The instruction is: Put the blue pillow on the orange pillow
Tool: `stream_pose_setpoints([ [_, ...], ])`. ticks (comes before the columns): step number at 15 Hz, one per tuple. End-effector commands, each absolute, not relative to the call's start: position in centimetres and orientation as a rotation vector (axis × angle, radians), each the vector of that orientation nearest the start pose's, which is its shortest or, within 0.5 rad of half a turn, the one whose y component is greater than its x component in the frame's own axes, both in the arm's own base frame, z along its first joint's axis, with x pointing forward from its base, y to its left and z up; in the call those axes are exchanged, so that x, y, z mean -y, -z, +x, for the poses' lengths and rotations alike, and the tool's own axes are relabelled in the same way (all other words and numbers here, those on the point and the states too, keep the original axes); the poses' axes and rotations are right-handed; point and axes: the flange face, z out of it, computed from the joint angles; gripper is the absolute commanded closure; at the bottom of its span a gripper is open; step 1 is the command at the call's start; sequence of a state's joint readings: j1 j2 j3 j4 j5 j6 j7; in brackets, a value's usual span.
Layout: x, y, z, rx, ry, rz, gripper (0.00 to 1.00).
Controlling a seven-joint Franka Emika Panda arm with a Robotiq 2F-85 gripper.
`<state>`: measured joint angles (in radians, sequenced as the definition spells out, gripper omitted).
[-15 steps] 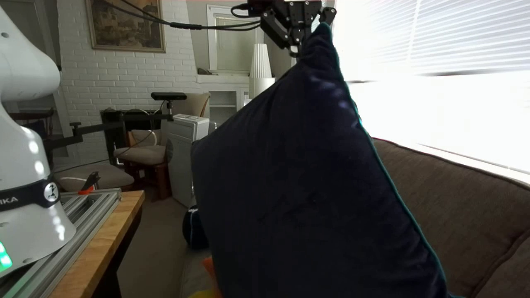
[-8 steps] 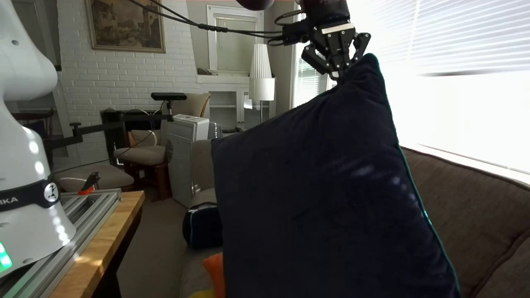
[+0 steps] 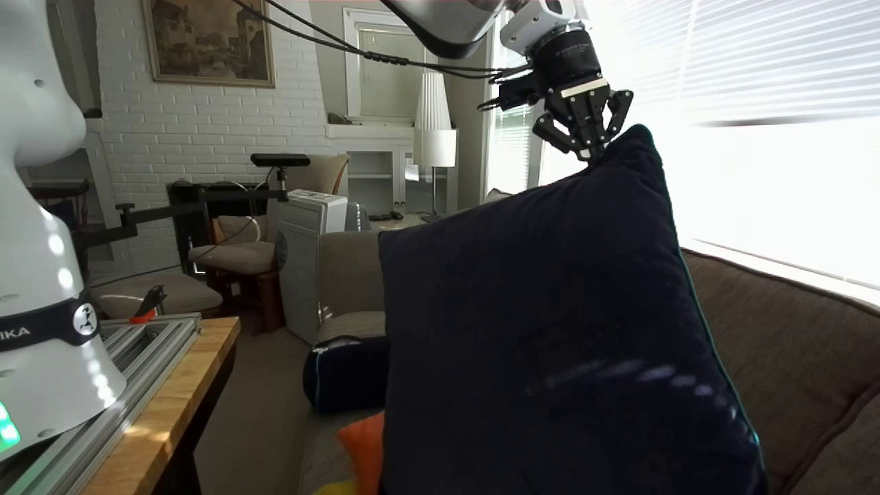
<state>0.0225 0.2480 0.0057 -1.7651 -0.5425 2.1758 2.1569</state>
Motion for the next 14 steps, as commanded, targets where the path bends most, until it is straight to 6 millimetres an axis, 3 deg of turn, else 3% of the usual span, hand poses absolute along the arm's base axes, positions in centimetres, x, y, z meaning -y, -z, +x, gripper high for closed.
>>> stream_pose_setpoints([
  [1,-1.6,-44.7,68.5,-2.475,0.891,-1.786,0.98],
  [4,-2.6,-44.5,70.8,-2.473,0.915,-1.750,0.98],
  [9,-2.7,-44.1,74.5,-2.483,0.947,-1.714,0.98],
  [14,-2.5,-41.7,77.2,-2.544,0.967,-1.709,0.98],
])
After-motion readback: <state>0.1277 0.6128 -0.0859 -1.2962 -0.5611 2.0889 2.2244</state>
